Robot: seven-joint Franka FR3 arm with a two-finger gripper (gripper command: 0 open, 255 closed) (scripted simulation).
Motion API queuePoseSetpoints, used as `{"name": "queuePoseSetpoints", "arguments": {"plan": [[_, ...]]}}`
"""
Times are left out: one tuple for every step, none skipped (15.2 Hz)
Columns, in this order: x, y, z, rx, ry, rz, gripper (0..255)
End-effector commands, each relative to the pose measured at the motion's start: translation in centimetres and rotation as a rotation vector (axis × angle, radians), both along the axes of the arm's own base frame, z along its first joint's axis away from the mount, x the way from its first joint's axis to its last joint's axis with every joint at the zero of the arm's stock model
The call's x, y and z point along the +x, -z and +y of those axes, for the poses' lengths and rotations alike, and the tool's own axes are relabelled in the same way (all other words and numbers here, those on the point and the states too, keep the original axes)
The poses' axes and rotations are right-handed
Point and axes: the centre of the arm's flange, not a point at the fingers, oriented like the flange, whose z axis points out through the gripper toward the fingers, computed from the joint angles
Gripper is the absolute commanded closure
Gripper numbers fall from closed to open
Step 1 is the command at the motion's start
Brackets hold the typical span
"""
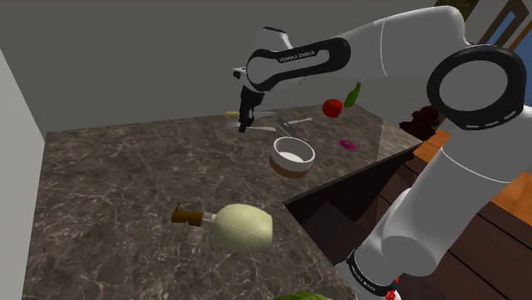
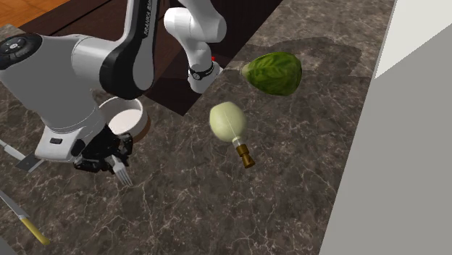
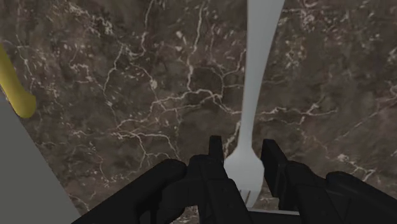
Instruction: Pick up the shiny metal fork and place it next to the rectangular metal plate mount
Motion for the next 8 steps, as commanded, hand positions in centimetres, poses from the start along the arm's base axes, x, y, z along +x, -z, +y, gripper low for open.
{"name": "queuePoseSetpoints", "arguments": {"plan": [[1.4, -0.3, -2.3, -0.001, -0.002, -0.001, 255], [2.1, -0.3, -3.4, -0.001, -0.002, -0.001, 255], [2.8, -0.3, -4.6, -0.001, -0.002, -0.001, 255], [3.5, -0.3, -5.7, -0.001, -0.002, -0.001, 255], [4.2, -0.3, -6.8, -0.001, -0.002, -0.001, 255], [4.9, -0.3, -7.9, -0.001, -0.002, -0.001, 255], [5.6, -0.3, -9.1, -0.001, -0.002, -0.001, 255], [6.3, -0.3, -10.2, -0.001, -0.002, -0.001, 255]]}}
